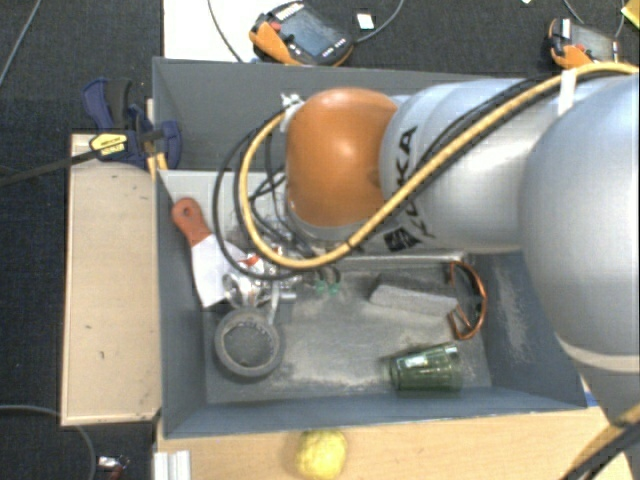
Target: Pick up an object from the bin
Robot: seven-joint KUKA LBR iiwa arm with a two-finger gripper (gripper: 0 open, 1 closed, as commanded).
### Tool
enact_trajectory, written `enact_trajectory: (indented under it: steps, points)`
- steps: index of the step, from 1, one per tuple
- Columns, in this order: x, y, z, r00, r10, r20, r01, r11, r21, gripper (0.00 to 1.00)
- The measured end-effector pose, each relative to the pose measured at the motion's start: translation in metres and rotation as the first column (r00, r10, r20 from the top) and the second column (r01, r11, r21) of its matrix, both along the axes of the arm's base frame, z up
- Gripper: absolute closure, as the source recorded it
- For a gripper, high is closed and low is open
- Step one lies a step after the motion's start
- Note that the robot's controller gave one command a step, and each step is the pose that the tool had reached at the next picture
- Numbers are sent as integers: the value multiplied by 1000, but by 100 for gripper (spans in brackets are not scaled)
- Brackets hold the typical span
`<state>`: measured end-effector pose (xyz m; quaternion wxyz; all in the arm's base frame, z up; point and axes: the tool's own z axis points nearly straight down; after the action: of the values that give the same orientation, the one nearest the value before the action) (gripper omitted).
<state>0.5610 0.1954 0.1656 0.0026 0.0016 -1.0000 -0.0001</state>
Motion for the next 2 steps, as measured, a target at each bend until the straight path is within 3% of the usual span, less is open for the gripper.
enact_trajectory:
  steps: [1, 2]
  points:
    - [2, -1, 4, 1000, -6, 8, 6, 1000, 1, 0]
    - [-54, 60, -94, 922, 388, 12, -388, 922, 3, 0]
